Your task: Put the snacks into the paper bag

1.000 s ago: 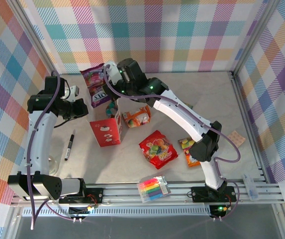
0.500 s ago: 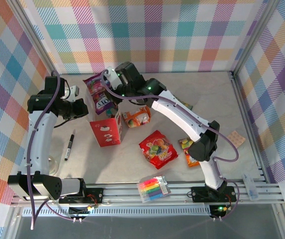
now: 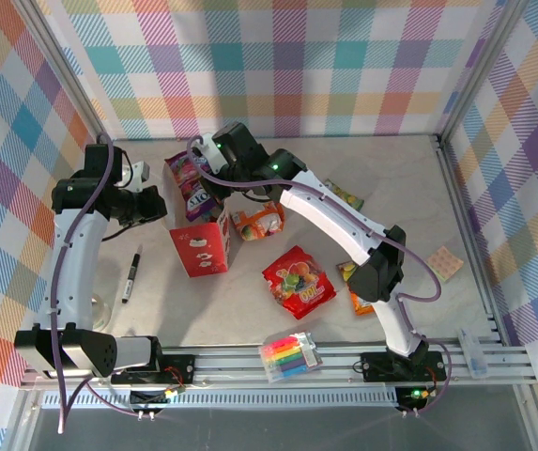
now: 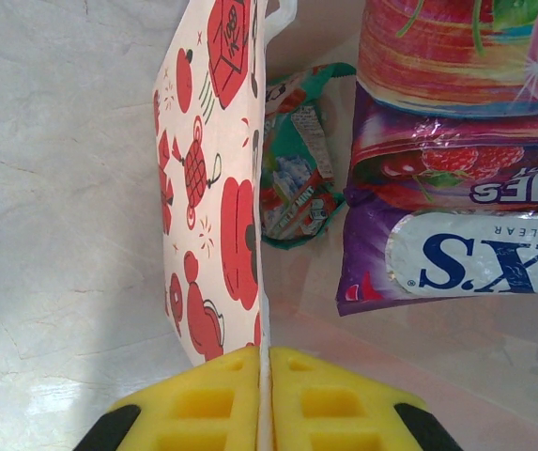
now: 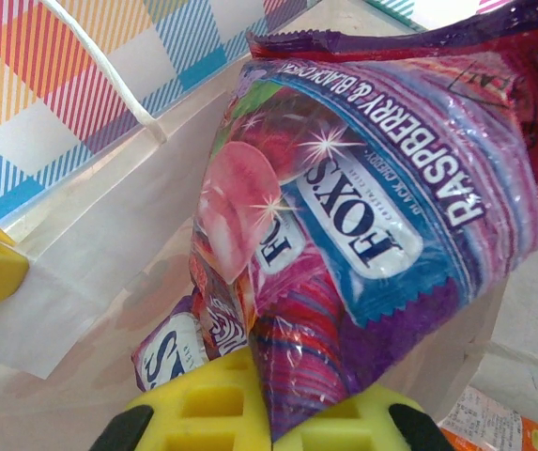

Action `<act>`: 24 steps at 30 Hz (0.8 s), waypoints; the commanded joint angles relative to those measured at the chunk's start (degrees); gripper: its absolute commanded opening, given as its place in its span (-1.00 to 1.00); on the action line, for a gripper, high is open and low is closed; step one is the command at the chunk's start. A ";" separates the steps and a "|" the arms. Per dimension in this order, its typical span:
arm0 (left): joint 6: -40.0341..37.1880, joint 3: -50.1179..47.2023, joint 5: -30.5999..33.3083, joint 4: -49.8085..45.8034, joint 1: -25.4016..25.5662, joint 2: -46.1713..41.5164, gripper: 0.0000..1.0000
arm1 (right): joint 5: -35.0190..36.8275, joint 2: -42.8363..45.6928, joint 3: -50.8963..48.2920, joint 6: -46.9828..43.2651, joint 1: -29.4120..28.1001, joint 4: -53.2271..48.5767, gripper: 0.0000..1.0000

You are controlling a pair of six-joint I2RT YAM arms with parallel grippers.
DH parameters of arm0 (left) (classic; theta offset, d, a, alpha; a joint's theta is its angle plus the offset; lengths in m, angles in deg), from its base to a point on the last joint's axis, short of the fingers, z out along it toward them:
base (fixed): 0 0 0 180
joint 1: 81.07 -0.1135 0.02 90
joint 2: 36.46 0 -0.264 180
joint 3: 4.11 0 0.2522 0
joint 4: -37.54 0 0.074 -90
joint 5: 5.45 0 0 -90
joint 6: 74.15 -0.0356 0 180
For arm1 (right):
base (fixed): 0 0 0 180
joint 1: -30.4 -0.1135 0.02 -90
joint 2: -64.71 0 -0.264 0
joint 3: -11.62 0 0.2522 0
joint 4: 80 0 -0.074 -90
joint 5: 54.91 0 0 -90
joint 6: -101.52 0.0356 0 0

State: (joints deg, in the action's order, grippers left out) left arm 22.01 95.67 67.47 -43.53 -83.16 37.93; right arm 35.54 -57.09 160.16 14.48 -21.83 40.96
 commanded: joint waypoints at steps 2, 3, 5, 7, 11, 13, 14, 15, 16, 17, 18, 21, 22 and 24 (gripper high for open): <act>-0.09 -0.12 -1.46 0.34 -0.73 -0.49 -0.78 | -0.52 0.42 3.10 1.82 -0.51 0.20 -1.00; -0.04 0.07 -1.55 0.34 -0.73 -0.43 -0.78 | -0.61 0.26 3.28 2.07 -0.51 -0.03 -1.00; 0.00 0.07 -1.64 0.38 -0.73 -0.39 -0.78 | -2.21 0.04 3.94 1.73 -0.51 -0.49 -0.98; 0.04 0.14 -1.96 0.56 -0.73 -0.39 -0.78 | -4.08 -0.08 4.12 1.37 -0.48 -0.61 -0.95; 0.00 0.14 -2.04 0.60 -0.73 -0.40 -0.78 | -5.75 -0.10 4.50 1.87 -0.54 -0.65 -0.86; 0.00 0.03 -1.99 0.60 -0.73 -0.39 -0.78 | -7.24 -0.13 4.86 1.64 -0.54 -0.96 -0.85; 0.01 0.14 -1.99 0.60 -0.73 -0.30 -0.78 | -8.09 -0.19 5.09 1.36 -0.54 -1.31 -0.86; 0.00 0.20 -2.08 0.60 -0.73 -0.30 -0.78 | -8.22 -0.19 5.29 1.55 -0.56 -1.63 -0.87; 0.00 0.14 -2.21 0.60 -0.73 -0.13 -0.78 | -7.97 -0.21 5.39 1.78 -0.59 -1.82 -0.87; 0.00 0.21 -2.19 0.59 -0.73 -0.04 -0.78 | -7.35 -0.23 5.40 2.02 -0.60 -1.99 -0.87; 0.02 0.43 -2.25 0.56 -0.73 -0.08 -0.78 | -6.69 -0.27 5.41 2.29 -0.53 -2.16 -0.87; 0.02 0.47 -2.17 0.60 -0.73 -0.43 -0.78 | -5.79 -0.54 5.57 2.62 -0.54 -2.68 -0.77; 0.01 0.49 -2.20 0.60 -0.73 -0.54 -0.77 | -5.96 -0.58 5.74 2.70 -0.58 -2.87 -0.72; 0.00 0.47 -2.17 0.60 -0.73 -0.65 -0.78 | -7.12 -0.80 6.10 2.75 -0.57 -3.28 -0.65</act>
State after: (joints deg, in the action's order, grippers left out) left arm 22.03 95.67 66.38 -43.35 -83.16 37.93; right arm 29.88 -57.29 163.88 16.63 -22.05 37.66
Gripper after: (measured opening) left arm 0.112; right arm 0.170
